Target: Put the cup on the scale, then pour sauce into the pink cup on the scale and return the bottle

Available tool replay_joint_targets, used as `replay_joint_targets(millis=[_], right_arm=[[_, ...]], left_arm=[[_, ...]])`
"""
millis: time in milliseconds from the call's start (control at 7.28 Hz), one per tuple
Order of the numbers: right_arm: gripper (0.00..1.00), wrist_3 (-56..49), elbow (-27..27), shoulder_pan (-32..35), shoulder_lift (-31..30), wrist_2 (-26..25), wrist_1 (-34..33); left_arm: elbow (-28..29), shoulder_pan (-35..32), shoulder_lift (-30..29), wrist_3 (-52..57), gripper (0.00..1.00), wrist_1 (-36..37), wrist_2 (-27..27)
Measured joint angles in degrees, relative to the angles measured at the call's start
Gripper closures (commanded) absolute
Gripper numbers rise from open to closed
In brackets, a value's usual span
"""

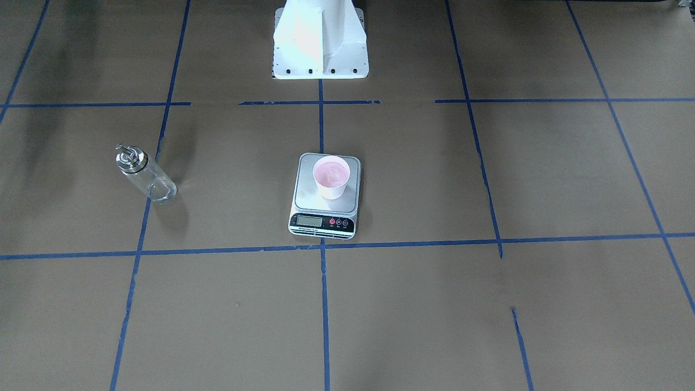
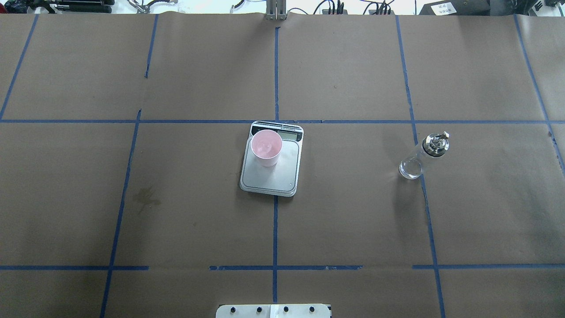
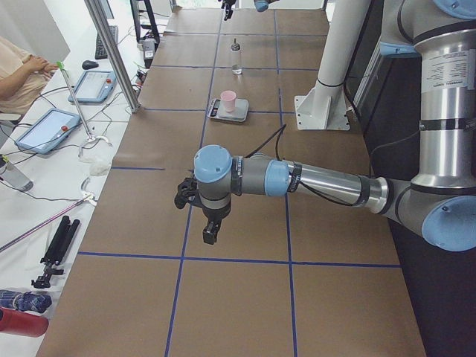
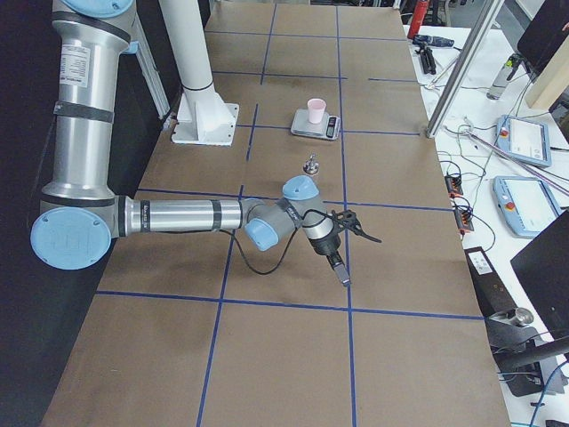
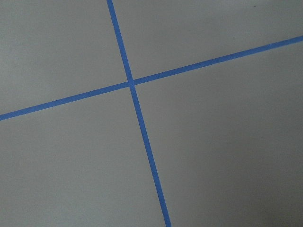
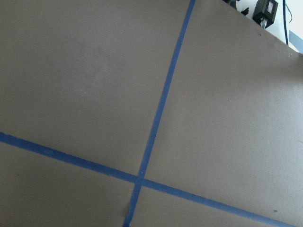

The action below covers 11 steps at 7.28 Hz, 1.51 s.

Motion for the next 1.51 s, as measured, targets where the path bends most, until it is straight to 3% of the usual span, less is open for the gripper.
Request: replay_joint_targets(millis=[412,550,824,1099,1511], right_arm=[[0.00,-3.91,-2.14,6.94,0.52,10.17,-7.72],[0.00,-4.24,-2.29,9.64,1.10,17.22,-10.89],[0.00,-5.00,1.03,14.29,1.62,24.96,-21.45],[0.00,-7.41,3.73,15.53,0.05,24.91,-27.87],[0.00,-8.39,4.14,15.74,-2.73,23.36,-28.44]], left_arm=[[0.55,0.00,0.20,0.07,0.00,-0.07,0.06],[0.55,0.00,0.22,0.07,0.00,-0.07,0.03],[0.60,0.00,0.23,0.07,0.00,-0.07,0.05],[0.67,0.00,0.20,0.01,0.00,-0.07,0.18],[0.75,0.00,0.07,-0.02,0.00,0.03,0.74]])
